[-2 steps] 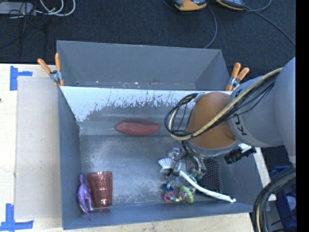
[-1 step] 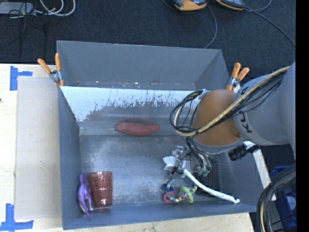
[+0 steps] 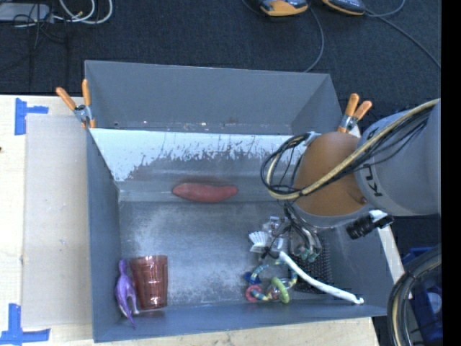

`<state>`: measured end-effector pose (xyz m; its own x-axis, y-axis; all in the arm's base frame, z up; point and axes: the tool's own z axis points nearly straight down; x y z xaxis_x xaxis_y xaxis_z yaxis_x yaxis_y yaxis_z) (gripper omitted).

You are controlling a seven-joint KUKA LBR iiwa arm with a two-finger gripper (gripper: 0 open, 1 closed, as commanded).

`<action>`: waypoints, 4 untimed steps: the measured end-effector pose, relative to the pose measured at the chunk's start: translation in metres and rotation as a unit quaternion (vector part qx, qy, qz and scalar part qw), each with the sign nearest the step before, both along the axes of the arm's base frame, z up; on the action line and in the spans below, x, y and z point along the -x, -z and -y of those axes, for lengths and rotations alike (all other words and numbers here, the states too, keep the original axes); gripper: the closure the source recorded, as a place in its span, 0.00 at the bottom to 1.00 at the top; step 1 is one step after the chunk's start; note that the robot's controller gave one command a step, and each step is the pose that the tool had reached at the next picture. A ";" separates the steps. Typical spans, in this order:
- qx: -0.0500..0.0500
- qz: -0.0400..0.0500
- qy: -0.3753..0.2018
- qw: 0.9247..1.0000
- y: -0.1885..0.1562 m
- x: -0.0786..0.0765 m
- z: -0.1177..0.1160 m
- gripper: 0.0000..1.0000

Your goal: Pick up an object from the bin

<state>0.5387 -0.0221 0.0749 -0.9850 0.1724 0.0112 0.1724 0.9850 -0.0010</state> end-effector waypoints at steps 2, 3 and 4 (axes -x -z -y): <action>-0.001 -0.001 -0.018 1.000 -0.009 -0.007 -0.021 1.00; -0.001 -0.003 -0.018 1.000 -0.012 -0.002 -0.015 1.00; -0.001 0.001 -0.018 1.000 -0.018 0.009 -0.006 1.00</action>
Offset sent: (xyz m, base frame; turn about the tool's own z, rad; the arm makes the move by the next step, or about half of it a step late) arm 0.0018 -0.0210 0.0019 -0.0223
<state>0.5299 -0.0165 0.0927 -0.9906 0.1362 0.0094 0.1362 0.9907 0.0004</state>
